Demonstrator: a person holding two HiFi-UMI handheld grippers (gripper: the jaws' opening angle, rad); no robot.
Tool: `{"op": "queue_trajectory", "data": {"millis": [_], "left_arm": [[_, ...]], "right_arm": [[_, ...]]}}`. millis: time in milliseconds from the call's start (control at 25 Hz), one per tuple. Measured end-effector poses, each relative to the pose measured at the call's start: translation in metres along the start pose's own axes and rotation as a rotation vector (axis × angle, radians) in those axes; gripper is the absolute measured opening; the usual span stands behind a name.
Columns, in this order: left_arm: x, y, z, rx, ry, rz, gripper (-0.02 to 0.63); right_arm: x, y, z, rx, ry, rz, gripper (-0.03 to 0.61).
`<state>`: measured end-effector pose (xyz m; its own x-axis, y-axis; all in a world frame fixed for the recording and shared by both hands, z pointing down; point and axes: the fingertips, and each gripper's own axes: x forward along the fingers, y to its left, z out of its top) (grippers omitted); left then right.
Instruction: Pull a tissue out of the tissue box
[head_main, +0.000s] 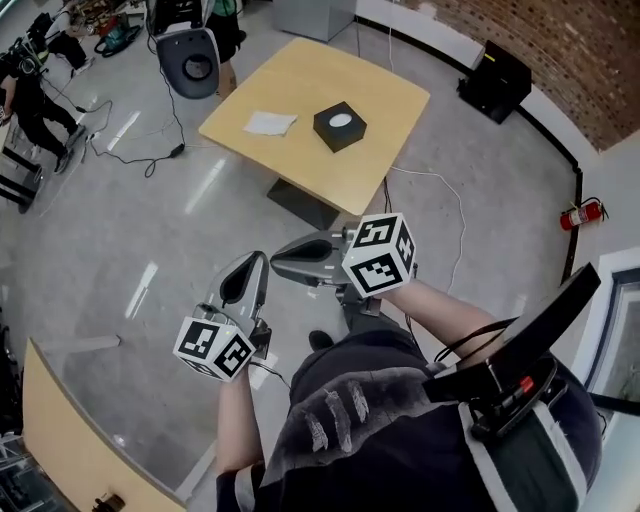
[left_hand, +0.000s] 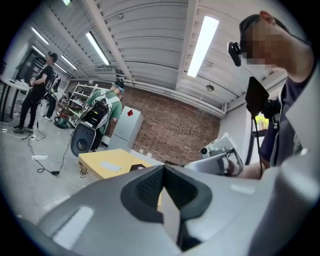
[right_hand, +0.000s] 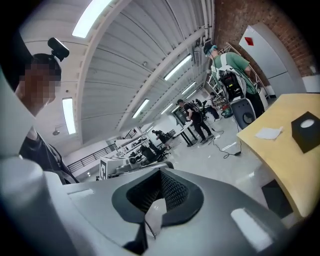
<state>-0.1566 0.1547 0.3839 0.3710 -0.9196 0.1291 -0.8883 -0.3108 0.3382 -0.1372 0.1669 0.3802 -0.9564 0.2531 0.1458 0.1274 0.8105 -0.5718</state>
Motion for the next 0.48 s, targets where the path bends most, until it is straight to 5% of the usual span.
{"op": "queue_trajectory", "data": {"millis": [480], "left_arm": [[0.005, -0.047, 0.002, 0.024, 0.008, -0.089, 0.003]], "right_arm": [[-0.035, 0.024, 0.002, 0.0, -0.084, -0.034, -0.003]]}}
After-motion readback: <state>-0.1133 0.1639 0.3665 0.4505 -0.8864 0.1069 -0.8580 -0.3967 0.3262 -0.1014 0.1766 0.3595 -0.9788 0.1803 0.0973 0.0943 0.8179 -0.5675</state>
